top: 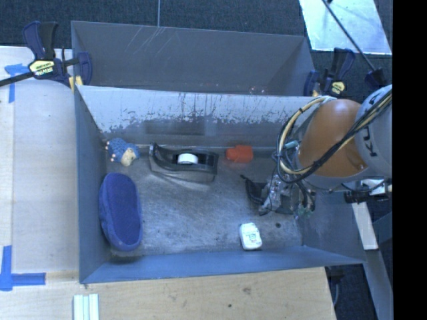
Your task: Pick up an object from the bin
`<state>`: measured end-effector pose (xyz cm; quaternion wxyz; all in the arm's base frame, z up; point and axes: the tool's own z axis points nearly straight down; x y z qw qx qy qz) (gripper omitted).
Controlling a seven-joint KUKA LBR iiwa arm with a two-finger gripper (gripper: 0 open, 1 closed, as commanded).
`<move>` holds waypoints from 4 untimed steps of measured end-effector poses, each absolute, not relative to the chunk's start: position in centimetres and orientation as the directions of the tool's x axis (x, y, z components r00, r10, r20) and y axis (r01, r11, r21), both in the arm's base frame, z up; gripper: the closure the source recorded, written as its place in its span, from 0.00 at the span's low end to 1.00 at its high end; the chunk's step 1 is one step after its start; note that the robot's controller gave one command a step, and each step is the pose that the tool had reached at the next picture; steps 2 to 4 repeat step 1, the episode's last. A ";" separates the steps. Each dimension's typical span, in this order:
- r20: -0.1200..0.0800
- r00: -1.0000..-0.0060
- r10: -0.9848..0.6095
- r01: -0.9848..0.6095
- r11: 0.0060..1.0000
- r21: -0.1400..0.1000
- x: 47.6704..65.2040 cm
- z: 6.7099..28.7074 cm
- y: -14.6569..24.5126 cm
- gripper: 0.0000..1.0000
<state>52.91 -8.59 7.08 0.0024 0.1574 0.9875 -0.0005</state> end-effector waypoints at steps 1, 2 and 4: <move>-0.009 -0.950 0.311 0.311 0.950 0.001 50.7 24.4 -8.8 1.00; -0.009 -0.950 0.311 0.311 0.950 0.001 50.7 24.4 -8.8 1.00; -0.009 -0.950 0.311 0.311 0.950 0.001 50.7 24.4 -8.8 1.00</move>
Offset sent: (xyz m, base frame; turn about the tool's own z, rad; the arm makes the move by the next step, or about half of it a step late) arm -0.0237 -0.0005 0.1706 -0.0014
